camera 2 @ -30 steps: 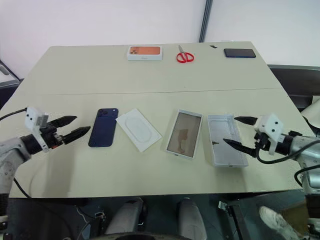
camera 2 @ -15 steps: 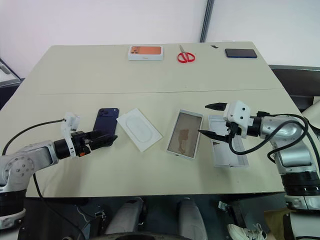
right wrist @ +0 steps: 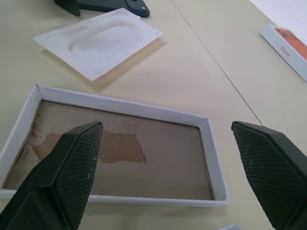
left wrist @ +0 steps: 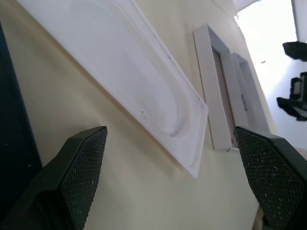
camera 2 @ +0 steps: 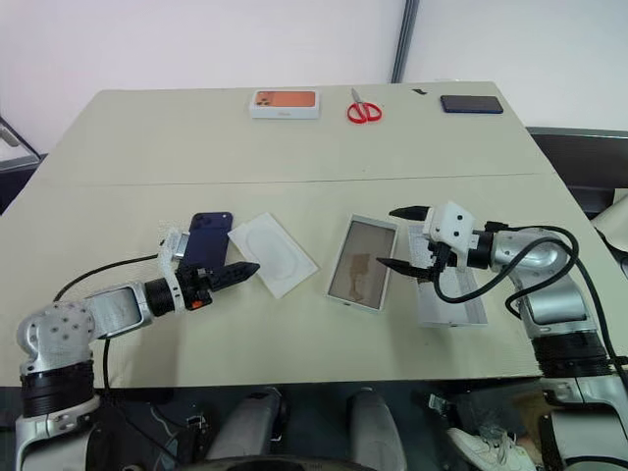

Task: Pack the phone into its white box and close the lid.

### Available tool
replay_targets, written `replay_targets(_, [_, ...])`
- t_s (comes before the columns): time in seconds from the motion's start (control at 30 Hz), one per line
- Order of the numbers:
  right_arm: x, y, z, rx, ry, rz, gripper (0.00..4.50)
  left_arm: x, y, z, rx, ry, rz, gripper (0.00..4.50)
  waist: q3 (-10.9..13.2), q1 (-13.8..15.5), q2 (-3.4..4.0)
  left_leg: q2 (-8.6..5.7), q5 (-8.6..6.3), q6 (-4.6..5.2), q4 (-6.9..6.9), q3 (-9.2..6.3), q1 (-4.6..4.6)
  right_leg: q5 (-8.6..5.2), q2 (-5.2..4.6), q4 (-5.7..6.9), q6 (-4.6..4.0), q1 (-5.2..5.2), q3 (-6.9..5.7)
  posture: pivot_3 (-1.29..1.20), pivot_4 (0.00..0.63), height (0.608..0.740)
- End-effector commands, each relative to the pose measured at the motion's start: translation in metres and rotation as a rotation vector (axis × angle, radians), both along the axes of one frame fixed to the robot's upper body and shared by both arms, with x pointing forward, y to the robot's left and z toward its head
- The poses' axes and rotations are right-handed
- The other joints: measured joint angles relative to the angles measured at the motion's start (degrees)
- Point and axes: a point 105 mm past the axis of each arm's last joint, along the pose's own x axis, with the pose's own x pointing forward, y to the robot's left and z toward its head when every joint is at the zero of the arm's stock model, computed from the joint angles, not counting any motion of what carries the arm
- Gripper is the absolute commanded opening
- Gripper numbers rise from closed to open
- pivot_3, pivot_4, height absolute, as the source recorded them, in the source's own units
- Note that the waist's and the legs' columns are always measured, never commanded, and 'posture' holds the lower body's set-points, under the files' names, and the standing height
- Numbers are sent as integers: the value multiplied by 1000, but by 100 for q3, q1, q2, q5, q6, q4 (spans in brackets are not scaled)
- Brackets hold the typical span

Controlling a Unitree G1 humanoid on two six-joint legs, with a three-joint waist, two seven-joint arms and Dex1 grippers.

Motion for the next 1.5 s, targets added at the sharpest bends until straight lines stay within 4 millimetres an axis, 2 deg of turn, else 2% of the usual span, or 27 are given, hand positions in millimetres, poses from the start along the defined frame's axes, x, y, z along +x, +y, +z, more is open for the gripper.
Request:
replay_targets(0.03, [1, -1, 14, -7, -66, 6, 4495, 1, -1, 5, -16, 0, -2, 4442, 0, 1, 0, 0, 0, 0, 1, 0, 0, 0, 0, 0, 0, 0, 0, 0, 150, 740])
replay_targets(0.17, [0, -2, 11, -9, -70, -1, 4495, 7, -2, -1, 2, -4, 21, 4442, -1, 1, 1, -1, 0, -1, 1, 0, 0, 0, 0, 0, 0, 0, 1, 0, 150, 740])
replay_targets(0.3, [0, 2, 12, -5, -83, 4, 4495, 13, -12, -5, -43, 17, 22, 4442, -1, 20, 1, -3, 0, -1, 4, 1, 0, 0, -1, -1, 0, 4, 0, 0, 150, 740])
replay_targets(0.47, [0, 4, 16, 0, -97, 5, 4495, 12, -21, -14, -53, 31, 21, 4442, -2, 19, 2, -5, 0, -1, 6, 0, 0, 0, -3, -2, 0, 8, 0, 0, 150, 740])
replay_targets(0.57, [0, 4, 17, -1, -99, 4, 4500, 13, -20, -18, -51, 45, 36, 3615, -3, 20, 3, -6, 0, -1, 6, 0, 1, 0, -3, -3, -1, 9, 0, 0, 150, 740])
replay_targets(0.7, [0, 3, 18, -3, -102, 3, 4500, 11, -19, -20, -46, 50, 25, 1636, -3, 5, 3, -6, 0, -1, 6, 0, 1, -1, -3, -4, 0, 8, 0, 0, 150, 740])
replay_targets(1.1, [1, 7, 20, 2, -114, 9, 4500, 12, -17, -25, -36, 59, 39, 1636, -4, 8, 5, -5, 0, -1, 6, 0, 2, -1, -3, -4, -1, 8, 0, 0, 150, 740])
replay_targets(1.17, [1, 6, 21, -1, -119, 7, 4500, 14, -17, -25, -36, 65, 46, 1094, -5, 13, 6, -5, 0, -1, 6, -1, 2, -1, -3, -4, -1, 9, 0, 0, 150, 740])
replay_targets(1.27, [1, 6, 21, -2, -120, 6, 4500, 15, -18, -23, -39, 57, 39, 22, -11, 8, 17, -5, 0, -1, 6, 0, 7, -1, -3, -4, -1, 14, 0, 0, 150, 740])
replay_targets(1.5, [0, 6, 20, 5, -111, 1, 4500, 21, -11, -14, -66, 35, 62, 22, -12, 3, 18, -5, 0, -1, 2, 0, 11, -1, -2, -4, -1, 15, 0, 0, 150, 740])
